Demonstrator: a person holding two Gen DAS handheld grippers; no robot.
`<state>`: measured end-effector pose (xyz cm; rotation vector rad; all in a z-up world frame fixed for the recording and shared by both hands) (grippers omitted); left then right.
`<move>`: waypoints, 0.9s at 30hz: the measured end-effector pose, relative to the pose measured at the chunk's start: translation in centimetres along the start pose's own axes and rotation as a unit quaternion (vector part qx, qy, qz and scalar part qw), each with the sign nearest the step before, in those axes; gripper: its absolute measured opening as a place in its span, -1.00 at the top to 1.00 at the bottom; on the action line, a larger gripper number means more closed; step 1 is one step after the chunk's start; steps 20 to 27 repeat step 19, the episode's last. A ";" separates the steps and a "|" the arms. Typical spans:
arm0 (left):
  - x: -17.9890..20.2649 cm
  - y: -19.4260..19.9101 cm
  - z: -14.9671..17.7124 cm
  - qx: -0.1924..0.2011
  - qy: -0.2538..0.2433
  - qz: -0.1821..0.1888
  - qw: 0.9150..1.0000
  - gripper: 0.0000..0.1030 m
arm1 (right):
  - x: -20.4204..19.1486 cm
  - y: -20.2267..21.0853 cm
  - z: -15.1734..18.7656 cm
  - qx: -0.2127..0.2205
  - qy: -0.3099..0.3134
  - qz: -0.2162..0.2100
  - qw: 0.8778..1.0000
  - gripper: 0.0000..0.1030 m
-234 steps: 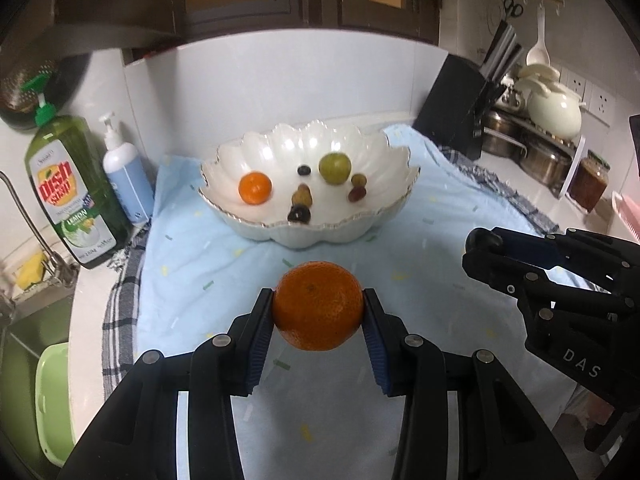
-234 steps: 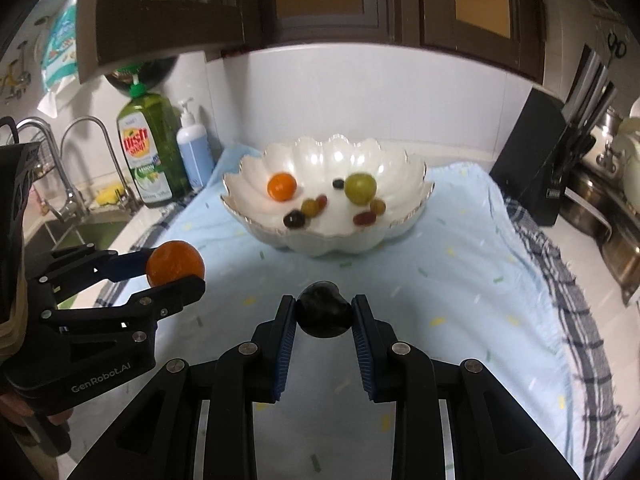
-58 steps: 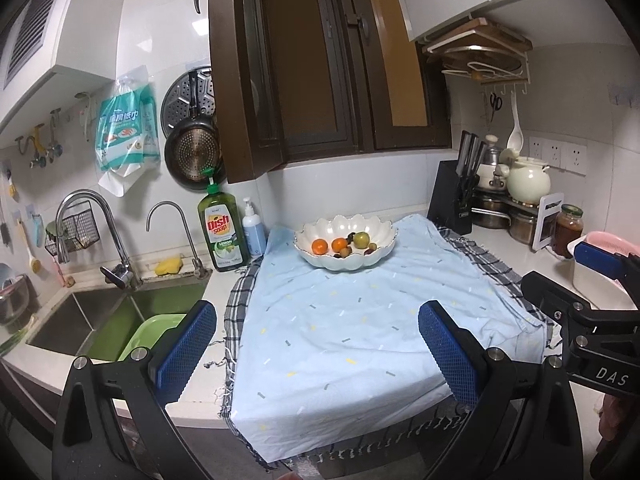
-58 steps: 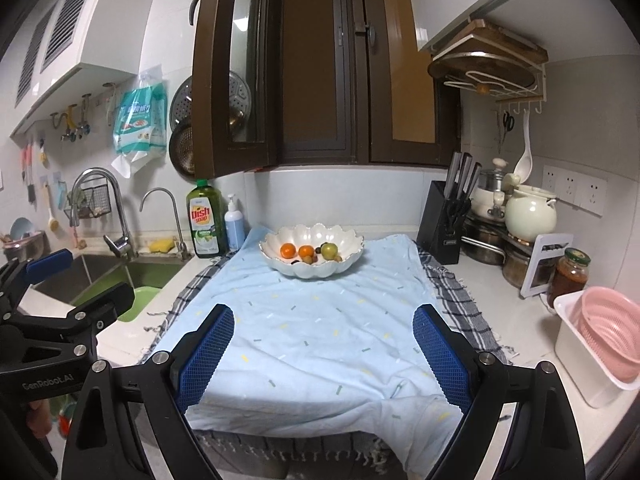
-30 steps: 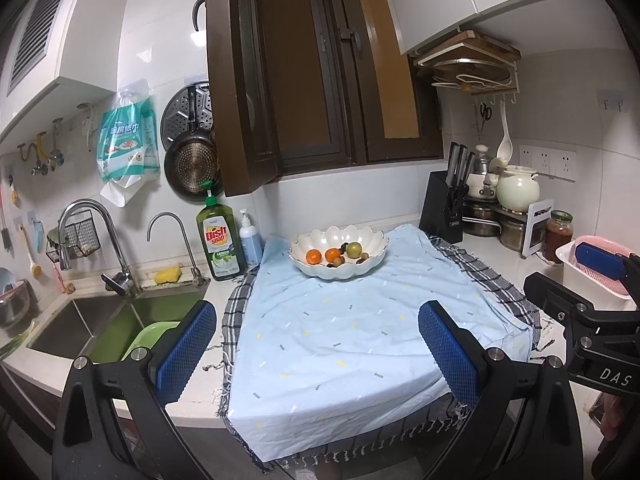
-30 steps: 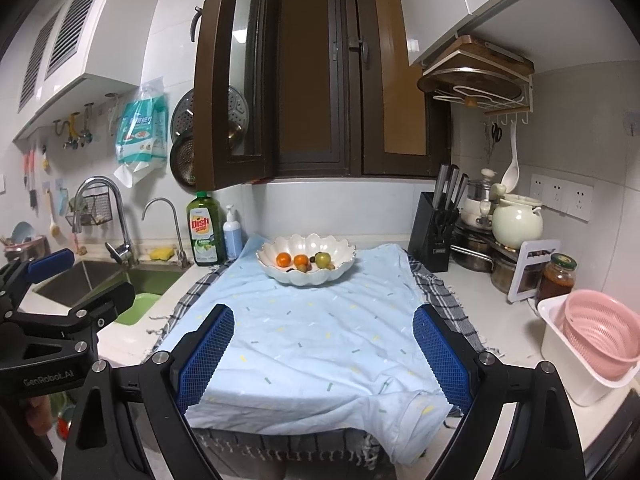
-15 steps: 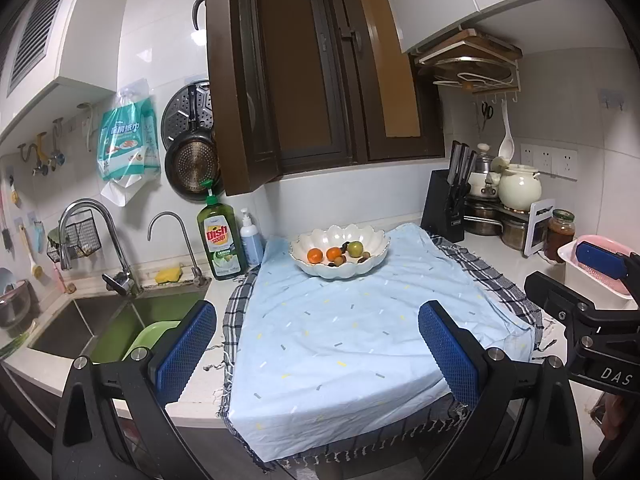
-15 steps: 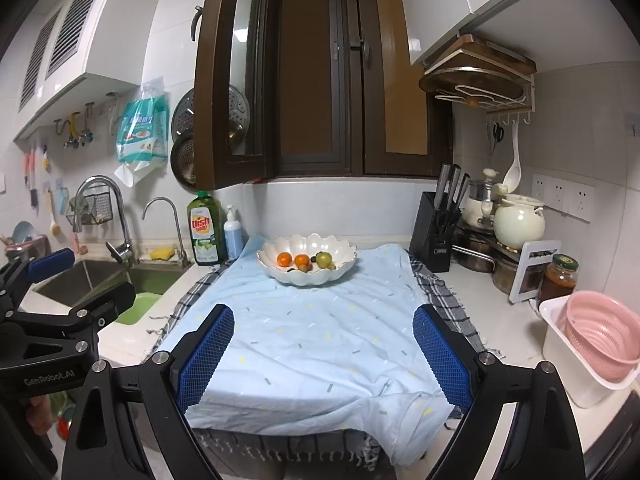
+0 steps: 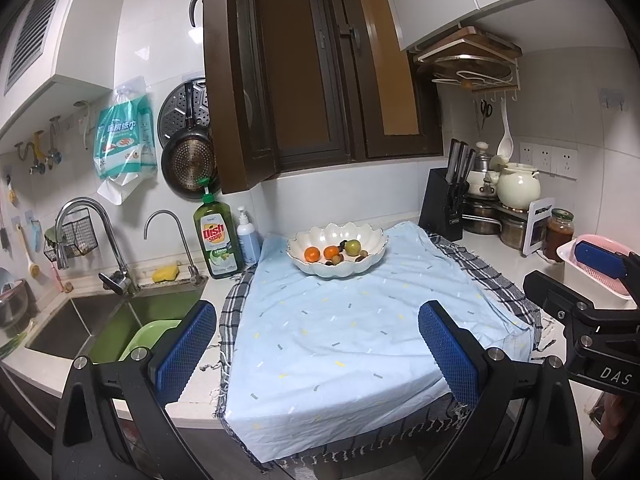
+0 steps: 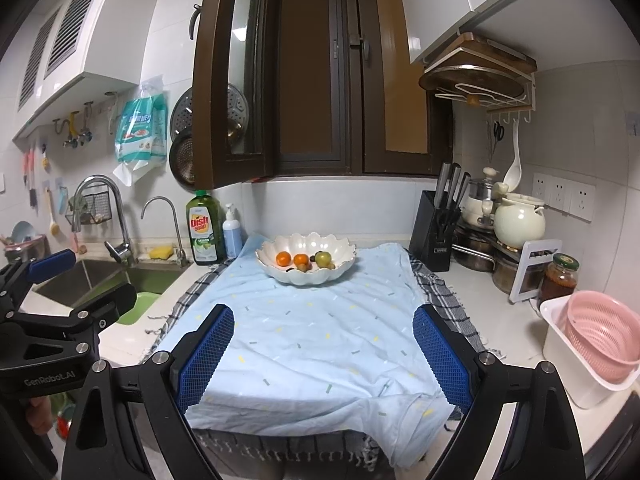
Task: Organize fruits
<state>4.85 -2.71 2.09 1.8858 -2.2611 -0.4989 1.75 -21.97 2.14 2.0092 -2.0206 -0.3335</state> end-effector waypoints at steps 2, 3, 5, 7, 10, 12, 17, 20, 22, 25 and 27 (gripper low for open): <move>0.1 0.0 0.0 0.000 0.000 0.000 1.000 -1.00 | 0.0 0.0 0.0 0.000 0.000 0.001 1.000 -0.79; 0.1 0.1 0.0 -0.001 0.001 0.000 1.000 -1.00 | 0.0 0.0 0.0 0.000 0.000 0.000 1.000 -0.79; 0.1 -0.1 0.0 -0.001 0.001 0.002 1.000 -1.00 | 0.0 0.0 0.0 0.000 -0.001 -0.001 1.000 -0.79; 0.3 -0.2 -0.1 0.000 0.000 0.003 1.000 -1.00 | -0.1 0.0 0.0 0.000 0.000 0.000 1.000 -0.79; 0.3 -0.2 -0.1 -0.001 0.000 0.002 1.000 -1.00 | -0.1 0.0 0.0 -0.001 0.000 0.001 1.000 -0.79; 0.4 -0.2 -0.1 -0.001 0.000 0.003 1.000 -1.00 | -0.1 0.0 0.0 0.000 -0.001 0.001 1.000 -0.79; 0.3 -0.2 -0.1 -0.001 0.000 0.002 1.000 -1.00 | -0.2 -0.1 -0.1 0.000 0.000 0.002 1.000 -0.79; 0.3 -0.3 -0.2 -0.001 0.000 0.002 1.000 -1.00 | -0.2 -0.1 0.0 -0.001 0.000 0.001 1.000 -0.79; 0.3 -0.3 -0.2 -0.001 0.000 0.002 1.000 -1.00 | -0.2 -0.1 0.0 -0.001 0.000 0.001 1.000 -0.79; 0.3 -0.3 -0.2 -0.001 0.000 0.002 1.000 -1.00 | -0.2 -0.1 0.0 -0.001 0.000 0.001 1.000 -0.79; 0.3 -0.3 -0.2 -0.001 0.000 0.002 1.000 -1.00 | -0.2 -0.1 0.0 -0.001 0.000 0.001 1.000 -0.79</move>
Point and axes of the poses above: each gripper's, at about its wrist camera, not at the fingertips, and y roughly against the way its jaws point, x to its right, z to its underside, the point moved 10 cm from there along -y, roughly the way its jaws point, and after that the axes turned 1 degree about y, right-handed, at the moved point
